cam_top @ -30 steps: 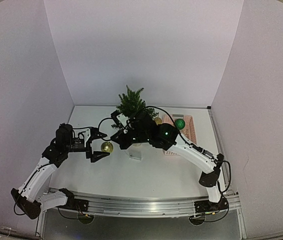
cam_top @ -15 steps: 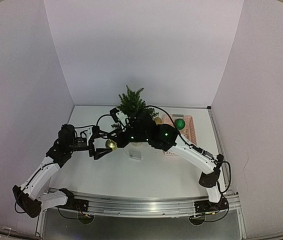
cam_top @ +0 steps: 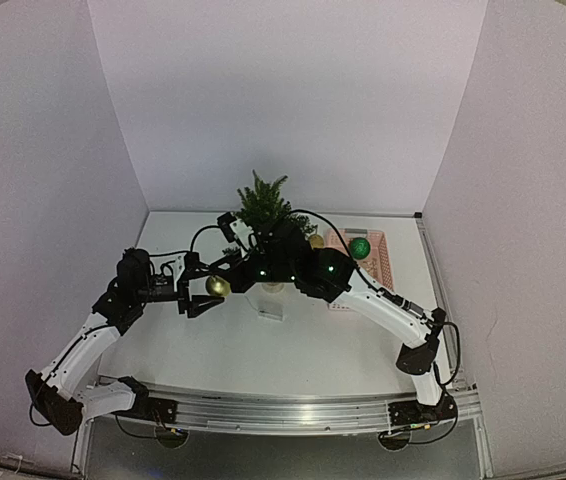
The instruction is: Decorate the small christmas tree
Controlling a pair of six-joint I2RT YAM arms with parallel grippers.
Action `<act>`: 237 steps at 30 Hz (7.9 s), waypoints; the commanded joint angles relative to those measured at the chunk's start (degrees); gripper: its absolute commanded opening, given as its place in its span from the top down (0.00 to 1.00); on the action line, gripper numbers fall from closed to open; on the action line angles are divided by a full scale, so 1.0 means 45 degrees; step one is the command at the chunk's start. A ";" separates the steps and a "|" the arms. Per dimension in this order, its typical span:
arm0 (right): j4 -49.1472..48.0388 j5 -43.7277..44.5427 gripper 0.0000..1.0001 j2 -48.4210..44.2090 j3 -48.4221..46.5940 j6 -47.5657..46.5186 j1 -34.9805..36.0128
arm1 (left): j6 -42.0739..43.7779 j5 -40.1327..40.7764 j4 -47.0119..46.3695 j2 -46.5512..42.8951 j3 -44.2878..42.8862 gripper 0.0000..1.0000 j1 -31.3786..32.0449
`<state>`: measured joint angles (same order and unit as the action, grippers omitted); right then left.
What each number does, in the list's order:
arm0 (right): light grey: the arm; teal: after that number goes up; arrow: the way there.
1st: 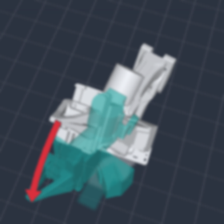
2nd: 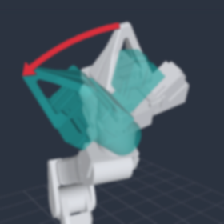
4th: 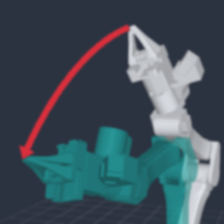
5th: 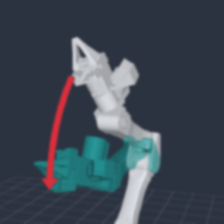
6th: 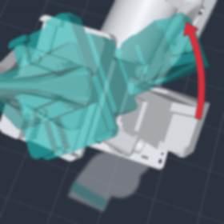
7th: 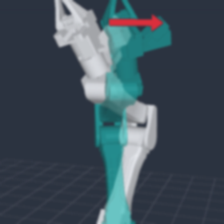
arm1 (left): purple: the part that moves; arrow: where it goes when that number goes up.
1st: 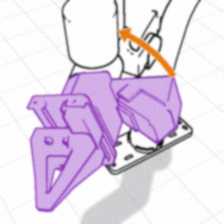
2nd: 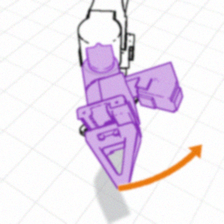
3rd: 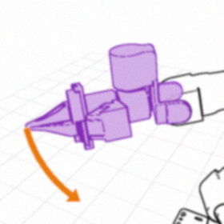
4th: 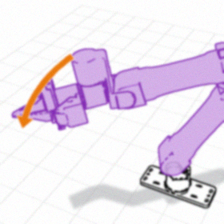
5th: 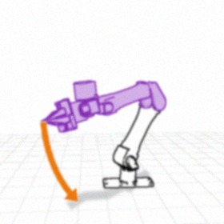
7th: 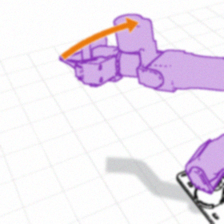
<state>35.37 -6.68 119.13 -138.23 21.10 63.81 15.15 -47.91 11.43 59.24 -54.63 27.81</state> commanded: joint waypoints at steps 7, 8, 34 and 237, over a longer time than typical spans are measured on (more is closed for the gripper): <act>-0.0792 -0.0233 1.00 0.0072 -0.0506 0.0074 0.0073 | -0.0097 -0.0403 -0.0708 0.0233 -0.0357 0.28 0.0051; -0.0806 -0.0215 1.00 0.0050 -0.0479 0.0055 0.0087 | -0.0058 -0.0404 -0.0661 0.0232 -0.0345 0.28 0.0059; -0.0849 0.1439 0.55 -0.1801 0.2649 -0.0859 0.0069 | 0.2847 0.1441 0.4633 0.0610 -0.1864 1.00 0.0052; -0.0400 0.6669 0.36 -0.7090 1.1730 0.2284 -0.0245 | 0.5889 0.5823 1.0025 0.8138 -1.1878 1.00 -0.0981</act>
<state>33.83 20.79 90.22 -87.78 29.49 62.72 39.37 -22.61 56.09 94.17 -104.84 24.57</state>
